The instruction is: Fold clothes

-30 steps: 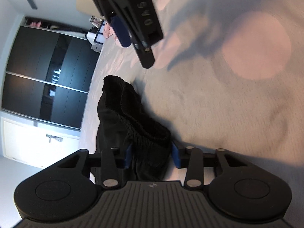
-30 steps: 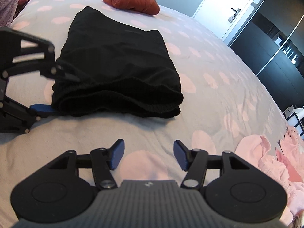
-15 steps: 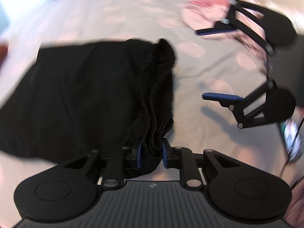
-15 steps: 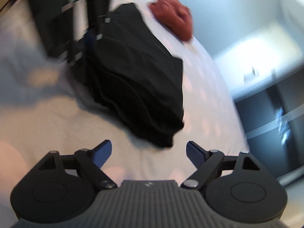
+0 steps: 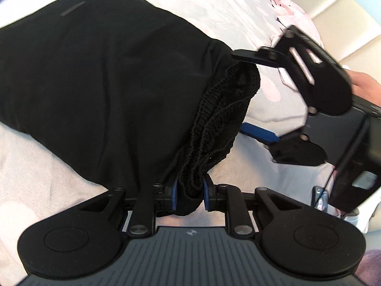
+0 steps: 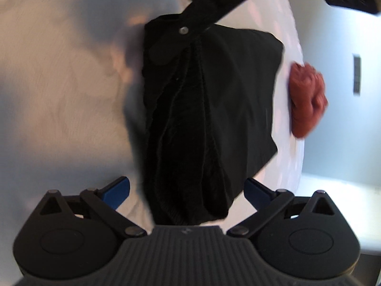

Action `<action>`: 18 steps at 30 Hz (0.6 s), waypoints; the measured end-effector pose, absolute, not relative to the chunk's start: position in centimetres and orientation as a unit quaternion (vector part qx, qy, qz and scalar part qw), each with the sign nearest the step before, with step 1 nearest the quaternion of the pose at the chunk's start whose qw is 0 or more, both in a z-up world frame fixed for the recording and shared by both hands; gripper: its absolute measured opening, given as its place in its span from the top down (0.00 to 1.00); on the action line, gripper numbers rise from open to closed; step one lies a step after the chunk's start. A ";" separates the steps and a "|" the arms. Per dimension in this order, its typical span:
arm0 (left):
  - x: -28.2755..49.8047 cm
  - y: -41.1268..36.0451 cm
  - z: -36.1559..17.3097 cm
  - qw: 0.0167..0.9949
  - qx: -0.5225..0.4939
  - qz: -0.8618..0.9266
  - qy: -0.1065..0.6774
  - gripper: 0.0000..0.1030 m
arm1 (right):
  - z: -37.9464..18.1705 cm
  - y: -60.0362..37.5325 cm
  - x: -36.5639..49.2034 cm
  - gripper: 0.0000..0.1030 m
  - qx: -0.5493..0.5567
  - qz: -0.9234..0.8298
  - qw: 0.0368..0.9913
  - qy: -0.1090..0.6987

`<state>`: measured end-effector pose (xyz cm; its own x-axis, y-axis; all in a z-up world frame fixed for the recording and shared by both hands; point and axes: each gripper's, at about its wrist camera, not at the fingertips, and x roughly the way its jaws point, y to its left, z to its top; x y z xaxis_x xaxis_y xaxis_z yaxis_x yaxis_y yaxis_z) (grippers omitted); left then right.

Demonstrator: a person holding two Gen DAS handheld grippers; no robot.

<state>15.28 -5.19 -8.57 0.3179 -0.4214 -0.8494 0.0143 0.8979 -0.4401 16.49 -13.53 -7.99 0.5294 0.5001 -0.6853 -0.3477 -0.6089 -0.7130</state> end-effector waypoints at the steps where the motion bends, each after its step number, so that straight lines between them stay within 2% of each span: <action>1: 15.2 -5.0 -8.5 0.790 -0.183 -0.140 0.568 0.83 | -8.2 -13.2 16.8 0.01 -0.758 0.484 0.434 -0.047; 8: 14.7 -4.4 -8.5 0.785 -0.200 -0.153 0.567 0.83 | -7.9 -12.7 18.6 0.03 -0.755 0.491 0.434 -0.021; 10: 14.6 -4.3 -8.6 0.784 -0.199 -0.158 0.566 0.83 | -7.8 -13.1 18.6 0.19 -0.753 0.496 0.432 -0.018; 12: 13.8 -3.6 -8.1 0.784 -0.200 -0.162 0.565 0.83 | -7.9 -13.7 18.3 0.30 -0.754 0.496 0.430 -0.024; 15: 13.6 -3.5 -8.2 0.784 -0.202 -0.165 0.563 0.83 | -7.9 -14.2 18.0 0.54 -0.754 0.491 0.436 -0.027; 17: 13.3 -3.4 -7.8 0.785 -0.201 -0.168 0.561 0.83 | -7.7 -14.5 18.0 0.61 -0.749 0.492 0.445 -0.012; 18: 13.2 -3.4 -7.7 0.786 -0.200 -0.170 0.560 0.83 | -7.6 -14.3 17.9 0.70 -0.747 0.492 0.446 -0.001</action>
